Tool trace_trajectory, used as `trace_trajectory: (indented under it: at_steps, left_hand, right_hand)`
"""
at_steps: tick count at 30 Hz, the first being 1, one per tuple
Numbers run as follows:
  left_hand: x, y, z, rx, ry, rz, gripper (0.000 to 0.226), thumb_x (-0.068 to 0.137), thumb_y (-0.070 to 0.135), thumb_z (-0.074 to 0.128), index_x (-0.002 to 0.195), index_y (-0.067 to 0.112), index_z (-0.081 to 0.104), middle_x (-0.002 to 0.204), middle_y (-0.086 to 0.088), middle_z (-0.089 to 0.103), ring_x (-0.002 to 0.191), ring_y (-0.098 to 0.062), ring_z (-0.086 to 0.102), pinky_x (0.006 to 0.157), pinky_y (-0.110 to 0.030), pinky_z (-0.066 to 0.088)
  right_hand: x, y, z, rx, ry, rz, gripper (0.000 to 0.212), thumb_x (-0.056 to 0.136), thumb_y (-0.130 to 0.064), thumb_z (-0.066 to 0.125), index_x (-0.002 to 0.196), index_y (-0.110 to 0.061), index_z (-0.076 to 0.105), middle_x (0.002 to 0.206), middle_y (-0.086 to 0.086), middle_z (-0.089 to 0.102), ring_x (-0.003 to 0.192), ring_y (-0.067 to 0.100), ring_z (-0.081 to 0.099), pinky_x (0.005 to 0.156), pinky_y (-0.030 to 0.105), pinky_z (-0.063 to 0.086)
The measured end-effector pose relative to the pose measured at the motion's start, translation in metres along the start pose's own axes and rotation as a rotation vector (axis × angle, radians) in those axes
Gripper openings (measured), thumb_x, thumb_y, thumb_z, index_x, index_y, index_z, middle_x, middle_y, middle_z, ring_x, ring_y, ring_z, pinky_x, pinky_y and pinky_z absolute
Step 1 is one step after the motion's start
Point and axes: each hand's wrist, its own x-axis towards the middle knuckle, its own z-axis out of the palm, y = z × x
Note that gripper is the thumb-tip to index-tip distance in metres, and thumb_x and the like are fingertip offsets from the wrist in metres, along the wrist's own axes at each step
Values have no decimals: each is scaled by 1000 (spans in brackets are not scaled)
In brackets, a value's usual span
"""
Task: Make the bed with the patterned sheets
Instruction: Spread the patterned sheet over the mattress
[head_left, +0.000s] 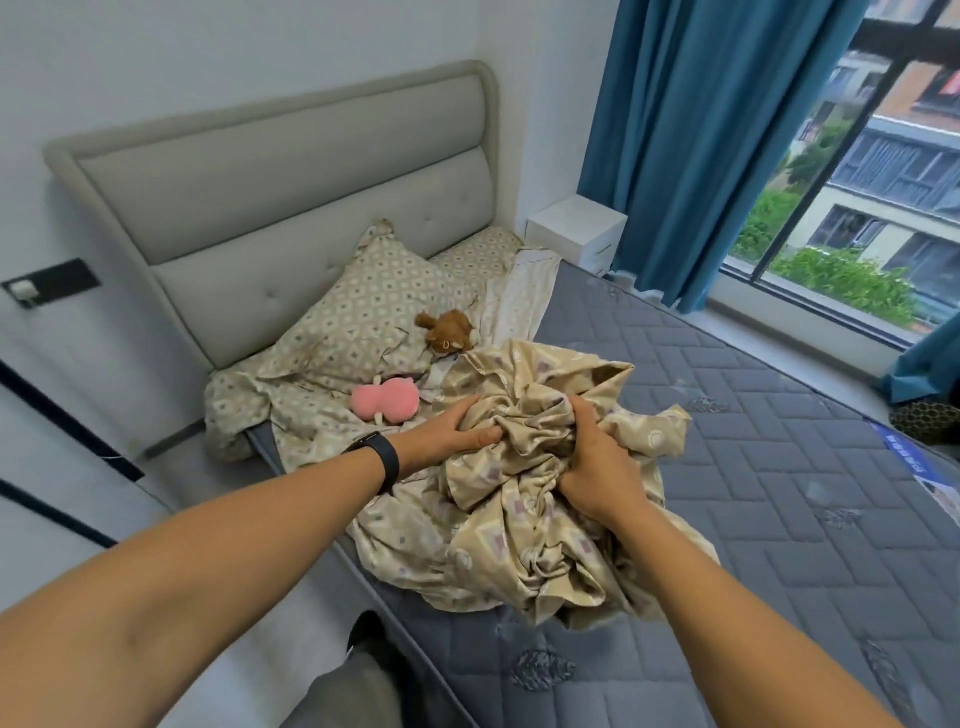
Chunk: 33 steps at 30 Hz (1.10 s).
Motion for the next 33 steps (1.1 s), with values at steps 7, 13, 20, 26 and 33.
trace_trajectory:
  at_steps: [7,13,20,26,33]
  left_hand:
    - [25,-52,-138,123,109,-80,121,64,87,68,161,31,21,163,5,30,146,-14,34,122,-38,29]
    - [77,-59,-350,81,259,-21,102,75,72,72,158,36,27,165,5,25,150,-17,27,118,-28,27]
    - [106,-25,-557,252,732,29,63,88,45,75,145,29,52,143,7,54,132,-14,50,102,-27,39]
    - [99,-82,-578,164,893,-112,26,95,12,60,120,17,65,109,1,64,107,-21,63,94,-33,50]
    - [131,-102,-541,181,747,-139,20,97,9,50,109,14,65,113,-4,64,104,-22,62,72,-20,42]
  right_hand:
    - [106,-71,72,-3,-81,-62,84,81,-33,66,146,-46,15,116,-4,70,96,33,68,72,44,56]
    - [296,-185,144,-61,-96,-147,93,79,-20,64,152,-41,10,101,-3,70,79,27,67,63,42,57]
    - [504,-315,166,-155,13,-314,110,78,-3,63,157,-45,-2,136,8,53,98,38,62,74,48,57]
    - [560,-363,191,-71,-146,-210,80,90,5,50,159,-29,27,164,8,26,142,30,40,103,39,45]
    - [493,-309,210,-206,-833,-105,53,98,-31,63,149,-27,47,139,3,58,124,23,56,96,30,45]
